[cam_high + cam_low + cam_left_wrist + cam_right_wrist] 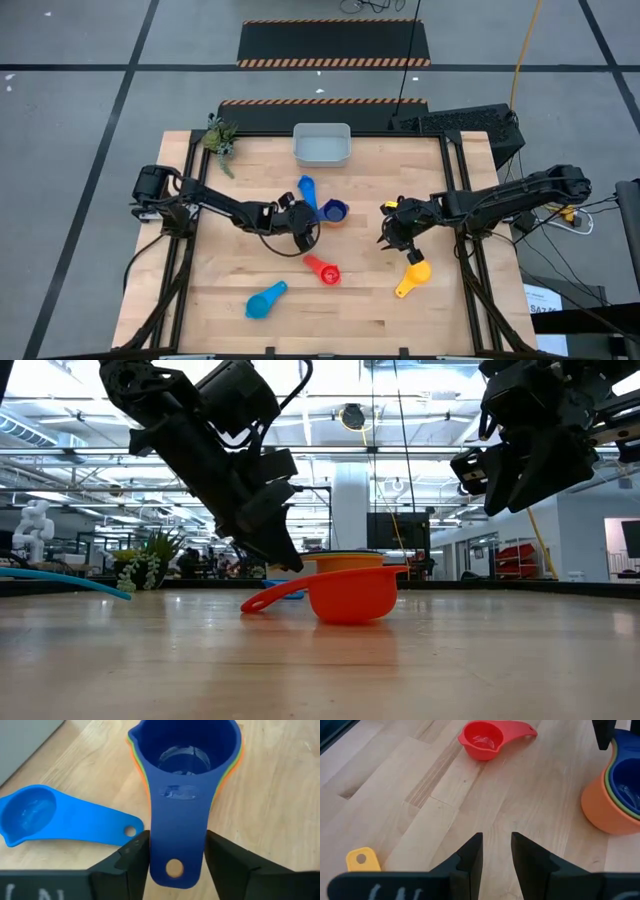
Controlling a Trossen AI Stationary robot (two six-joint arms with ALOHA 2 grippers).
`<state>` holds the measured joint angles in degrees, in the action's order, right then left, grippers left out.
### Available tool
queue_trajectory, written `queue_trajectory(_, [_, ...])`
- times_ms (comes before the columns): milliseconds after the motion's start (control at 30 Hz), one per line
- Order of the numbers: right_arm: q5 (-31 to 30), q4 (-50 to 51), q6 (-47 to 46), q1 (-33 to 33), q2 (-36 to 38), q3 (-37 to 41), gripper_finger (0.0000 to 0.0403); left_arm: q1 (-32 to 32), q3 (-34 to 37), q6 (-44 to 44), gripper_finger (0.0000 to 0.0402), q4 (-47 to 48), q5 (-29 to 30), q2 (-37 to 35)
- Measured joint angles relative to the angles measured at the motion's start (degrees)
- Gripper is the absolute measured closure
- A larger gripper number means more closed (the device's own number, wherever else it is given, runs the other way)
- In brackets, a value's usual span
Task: Nest measuring cups in basket
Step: Stack the purple measuring cup into the green measuring cup, then stack the yellow measuring cup into the purple measuring cup
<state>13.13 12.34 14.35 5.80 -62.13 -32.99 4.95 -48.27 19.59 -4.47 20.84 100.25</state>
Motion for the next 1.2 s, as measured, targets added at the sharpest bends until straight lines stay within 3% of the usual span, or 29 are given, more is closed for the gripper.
queue_trajectory(267, [0.0, 0.0, 0.0, 0.0, 0.0, 0.0, 0.0307, 0.0, 0.0, 0.0, 0.0250, 0.0, 0.0, 0.0])
queue_trajectory(433, [0.1, 0.1, -0.7, 0.0, 0.0, 0.0, 0.0307, 0.0, 0.0, -0.3, 0.0229, 0.0, 0.1, 0.0])
queue_trajectory(667, [1.6, 1.5, -9.3, 1.5, 0.0, 0.0, 0.0296, 0.0, 0.0, 3.5, 0.0195, 0.0, 0.9, -1.1])
queue_trajectory(833, [0.5, 1.7, -15.6, 9.1, 0.0, 0.0, 0.0258, 0.0, 0.0, 4.7, 0.0162, 0.0, 2.2, -3.8])
queue_trajectory(1033, [-7.7, 2.7, -22.6, 19.8, -0.1, 0.0, 0.0219, 0.7, 0.0, 5.1, 0.0137, -0.1, 2.3, -5.6])
queue_trajectory(1200, [-17.0, 2.3, -26.5, 28.5, -0.2, 0.0, 0.0218, 2.4, 0.0, 7.3, 0.0135, -0.1, 5.3, -6.0])
